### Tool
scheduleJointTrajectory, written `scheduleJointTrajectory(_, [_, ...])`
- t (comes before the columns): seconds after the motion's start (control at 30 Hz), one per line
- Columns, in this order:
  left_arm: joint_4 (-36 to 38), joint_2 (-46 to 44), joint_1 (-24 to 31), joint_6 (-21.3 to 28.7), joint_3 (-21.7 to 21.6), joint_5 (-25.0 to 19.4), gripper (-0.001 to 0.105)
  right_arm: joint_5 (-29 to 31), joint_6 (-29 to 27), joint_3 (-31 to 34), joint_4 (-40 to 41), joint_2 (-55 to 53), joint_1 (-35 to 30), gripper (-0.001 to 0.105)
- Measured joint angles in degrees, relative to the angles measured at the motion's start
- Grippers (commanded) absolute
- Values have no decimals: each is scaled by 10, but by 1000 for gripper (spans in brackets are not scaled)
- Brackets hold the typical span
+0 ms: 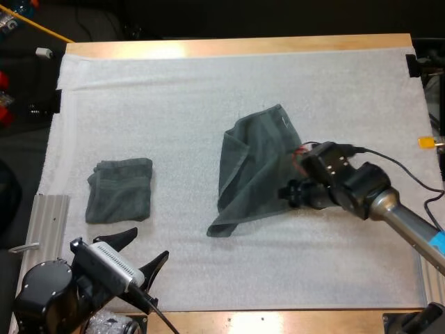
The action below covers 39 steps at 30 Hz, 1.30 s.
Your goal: Pick towel from pile, fold and stack
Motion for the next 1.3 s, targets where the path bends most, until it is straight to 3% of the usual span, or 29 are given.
scheduleJointTrajectory(0.27, [0,0,0,0,3,22,62,-16,-8,64,-45,0,-61,58])
scheduleJointTrajectory(0.6, [0,0,0,0,3,23,62,-31,7,95,-130,60,-64,57])
scheduleJointTrajectory(0.83, [0,0,0,-2,3,23,62,-31,55,97,-173,108,-64,38])
scheduleJointTrajectory(1.03, [0,0,0,-4,3,23,62,-32,70,95,-190,119,-64,35])
scheduleJointTrajectory(1.1, [0,0,0,-4,3,23,62,-32,70,94,-187,120,-64,26])
scheduleJointTrajectory(1.17, [0,0,0,-4,3,23,62,-32,70,94,-182,120,-64,4])
scheduleJointTrajectory(1.3, [0,0,0,-4,3,23,62,-34,54,94,-150,108,-64,0])
